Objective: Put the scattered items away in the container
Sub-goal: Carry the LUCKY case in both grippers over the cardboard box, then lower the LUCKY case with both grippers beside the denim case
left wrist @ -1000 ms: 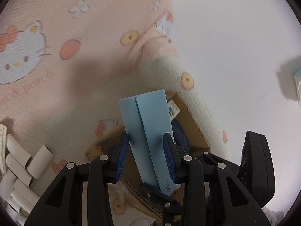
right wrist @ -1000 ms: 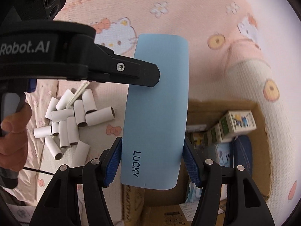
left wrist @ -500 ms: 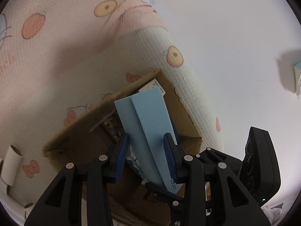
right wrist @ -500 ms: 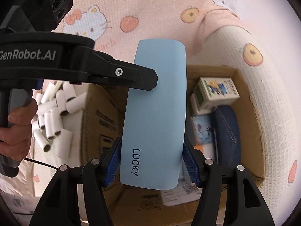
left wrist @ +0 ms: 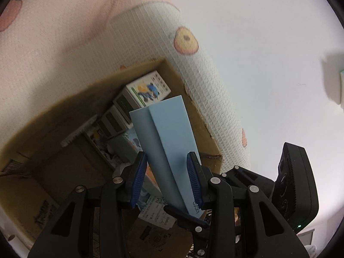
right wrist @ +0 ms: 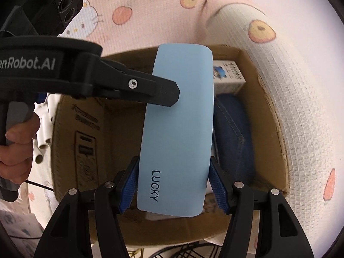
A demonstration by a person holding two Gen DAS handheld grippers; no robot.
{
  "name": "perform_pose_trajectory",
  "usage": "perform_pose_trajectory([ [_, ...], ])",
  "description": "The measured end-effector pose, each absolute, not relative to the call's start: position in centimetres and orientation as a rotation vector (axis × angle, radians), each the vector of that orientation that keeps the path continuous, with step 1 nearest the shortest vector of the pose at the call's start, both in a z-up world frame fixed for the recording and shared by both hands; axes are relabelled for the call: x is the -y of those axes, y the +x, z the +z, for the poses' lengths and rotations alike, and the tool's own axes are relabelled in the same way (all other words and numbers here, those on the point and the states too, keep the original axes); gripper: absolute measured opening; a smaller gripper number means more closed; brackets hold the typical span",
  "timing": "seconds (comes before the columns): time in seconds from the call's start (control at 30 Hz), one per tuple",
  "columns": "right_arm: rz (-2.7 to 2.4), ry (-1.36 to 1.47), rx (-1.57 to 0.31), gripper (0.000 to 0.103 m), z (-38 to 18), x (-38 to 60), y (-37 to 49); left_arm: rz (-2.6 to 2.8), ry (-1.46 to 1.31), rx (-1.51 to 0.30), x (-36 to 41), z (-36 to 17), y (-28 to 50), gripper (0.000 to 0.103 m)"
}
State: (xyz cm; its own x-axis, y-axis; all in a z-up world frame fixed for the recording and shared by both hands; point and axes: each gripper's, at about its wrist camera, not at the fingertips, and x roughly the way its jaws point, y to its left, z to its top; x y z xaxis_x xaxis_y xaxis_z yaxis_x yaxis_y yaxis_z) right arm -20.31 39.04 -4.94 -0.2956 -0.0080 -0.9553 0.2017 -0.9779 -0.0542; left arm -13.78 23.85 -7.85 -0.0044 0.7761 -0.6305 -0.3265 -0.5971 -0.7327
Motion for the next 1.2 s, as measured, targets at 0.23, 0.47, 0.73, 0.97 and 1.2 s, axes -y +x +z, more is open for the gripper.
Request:
perform_pose_trajectory([
  [0.23,-2.363,1.861,-0.245,0.060,-6.3,-40.9,-19.7,1.637,-1.515,0.503,-25.8,-9.7,-13.4,0.041],
  [0.47,-2.329,1.903,-0.324,0.060,-7.7,-41.4,-20.6,1.609,-1.585,0.560,-26.4,-11.8,-14.0,0.041],
  [0.73,-2.281,1.900,-0.435,0.060,-9.4,-41.7,-21.3,1.579,-1.657,0.578,-27.0,-13.6,-14.4,0.041],
  [0.97,-2.270,1.892,-0.554,0.060,-10.8,-41.7,-21.0,1.557,-1.700,0.603,-27.5,-14.6,-14.6,0.041],
  [1.2,-2.279,1.881,-0.603,0.060,-11.1,-41.5,-20.8,1.548,-1.726,0.601,-27.6,-15.2,-14.1,0.041],
])
